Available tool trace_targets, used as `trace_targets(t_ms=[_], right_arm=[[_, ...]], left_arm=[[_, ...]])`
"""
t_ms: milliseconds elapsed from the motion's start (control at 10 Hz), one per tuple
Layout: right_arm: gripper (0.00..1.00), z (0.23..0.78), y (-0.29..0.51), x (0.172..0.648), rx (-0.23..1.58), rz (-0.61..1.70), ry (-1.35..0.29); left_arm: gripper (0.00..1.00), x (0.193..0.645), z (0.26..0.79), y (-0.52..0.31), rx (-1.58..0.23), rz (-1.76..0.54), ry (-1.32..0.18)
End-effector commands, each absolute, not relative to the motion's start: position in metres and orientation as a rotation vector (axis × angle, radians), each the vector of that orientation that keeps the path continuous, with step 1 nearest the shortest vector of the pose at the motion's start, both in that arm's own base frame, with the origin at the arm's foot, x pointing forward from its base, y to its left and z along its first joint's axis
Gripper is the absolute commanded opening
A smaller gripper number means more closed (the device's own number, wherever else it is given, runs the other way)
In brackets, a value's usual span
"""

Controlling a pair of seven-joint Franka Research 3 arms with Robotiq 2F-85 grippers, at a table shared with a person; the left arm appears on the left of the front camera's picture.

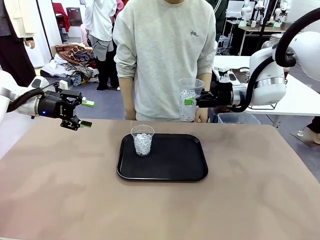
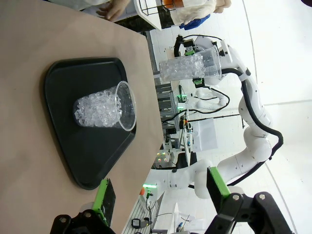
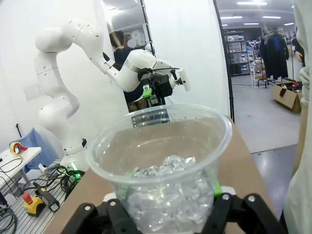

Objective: Pour the drink into the iced cup.
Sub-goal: Open the gripper to release the iced cup you were holding.

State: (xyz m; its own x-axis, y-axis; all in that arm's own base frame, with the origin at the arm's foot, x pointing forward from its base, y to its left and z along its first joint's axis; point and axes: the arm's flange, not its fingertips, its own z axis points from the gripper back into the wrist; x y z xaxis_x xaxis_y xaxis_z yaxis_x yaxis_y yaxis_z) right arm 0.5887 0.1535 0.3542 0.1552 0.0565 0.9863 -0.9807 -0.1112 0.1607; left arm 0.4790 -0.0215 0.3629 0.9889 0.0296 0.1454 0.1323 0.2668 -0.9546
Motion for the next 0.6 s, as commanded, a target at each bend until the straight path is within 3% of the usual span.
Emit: trace_targets(t_ms=[0,500], right_arm=[[0.72,0.3574,0.1558,0.5863,1.318,1.208,-1.008],[0.72,0.3574,0.1558,0.5863,1.318,1.208,-1.008]], left_arm=[[1.00,0.4781,0.3626,-0.0220,-1.311,-0.073,-0.161],[1.00,0.4781,0.3626,-0.0220,-1.311,-0.073,-0.161]])
